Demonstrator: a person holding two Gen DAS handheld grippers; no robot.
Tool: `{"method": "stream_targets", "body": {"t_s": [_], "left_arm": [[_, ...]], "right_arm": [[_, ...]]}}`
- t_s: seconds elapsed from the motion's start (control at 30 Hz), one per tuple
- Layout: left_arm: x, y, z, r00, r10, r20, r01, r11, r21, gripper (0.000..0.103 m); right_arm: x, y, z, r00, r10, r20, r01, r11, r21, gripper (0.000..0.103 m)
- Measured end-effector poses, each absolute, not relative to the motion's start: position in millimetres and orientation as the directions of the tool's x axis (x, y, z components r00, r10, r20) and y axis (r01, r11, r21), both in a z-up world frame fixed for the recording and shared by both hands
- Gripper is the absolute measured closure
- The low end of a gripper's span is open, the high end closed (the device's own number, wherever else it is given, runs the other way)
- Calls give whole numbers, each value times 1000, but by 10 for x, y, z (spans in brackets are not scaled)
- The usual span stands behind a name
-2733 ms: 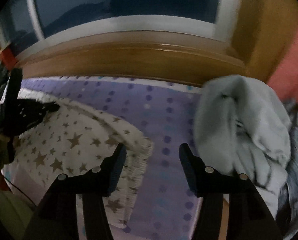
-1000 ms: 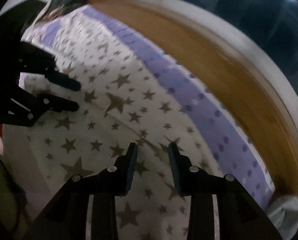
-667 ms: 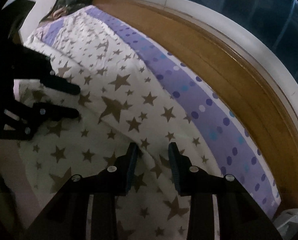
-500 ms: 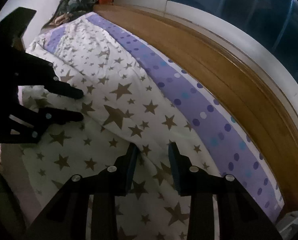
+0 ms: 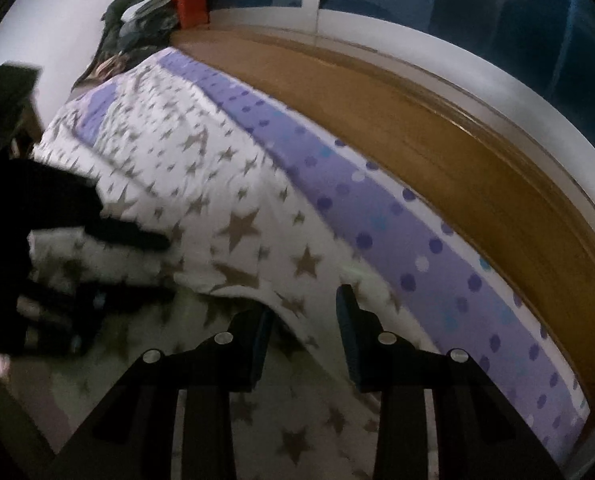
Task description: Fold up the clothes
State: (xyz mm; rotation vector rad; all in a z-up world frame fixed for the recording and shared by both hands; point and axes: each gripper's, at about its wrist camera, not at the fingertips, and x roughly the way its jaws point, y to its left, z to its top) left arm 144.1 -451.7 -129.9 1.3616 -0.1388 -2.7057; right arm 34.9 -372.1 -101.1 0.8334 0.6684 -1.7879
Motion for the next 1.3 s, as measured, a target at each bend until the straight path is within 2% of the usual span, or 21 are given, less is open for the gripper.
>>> {"method": "stream_targets", "body": {"t_s": [0.07,0.1,0.33,0.53,0.57,0.6,0.7,0.83,0.97,1.07,1.17,1.3], "left_arm": [[1449,-4502,-1299,-599,-159,-785,60,-986,154,73],[1452,-4495,-1299,-602,-169,-780,62,-984,165,73],[1501,-4542,-1292,-613,-255,-747,117,-965,234,73],[1585,-4770,-1271,-592,-359,-722,238,-933,269,75],[1602,-4815,-1259,-588,-371,-719,258,-928,267,90],[1628,-4888,-1211,-590,-361,-722,281,-930,236,98],[1643,-5038,-998,-626,-328,-708,308,-938,162,98],[1402,-5164,-855,-642,-326,-694,284,-942,179,98],[976,-5366,-1132,-570,-282,-771,252,-954,163,98],[873,-5397,-1266,-548,-277,-789,253,-954,160,96],[832,-5390,-1342,-542,-284,-791,249,-953,171,96],[846,-5355,-1338,-541,-290,-790,243,-953,183,96]], "right_arm": [[304,-3726,-992,-227,-577,-784,937,-349,-14,82],[285,-3720,-983,-213,-586,-782,936,-353,10,90],[283,-3598,-871,-210,-609,-765,924,-379,48,97],[303,-3534,-732,-235,-626,-743,908,-413,61,98],[303,-3527,-716,-240,-629,-739,905,-421,64,98],[303,-3518,-694,-245,-632,-735,901,-428,68,98],[257,-3539,-696,-269,-623,-735,887,-458,63,98],[129,-3633,-797,-312,-580,-753,862,-505,32,98],[1,-3727,-898,-353,-534,-769,835,-550,-1,98],[-96,-3789,-984,-373,-496,-784,813,-583,-18,98],[-124,-3671,-952,-365,-482,-796,786,-618,13,92],[-31,-3090,-593,-444,-494,-748,724,-689,26,66]]}}
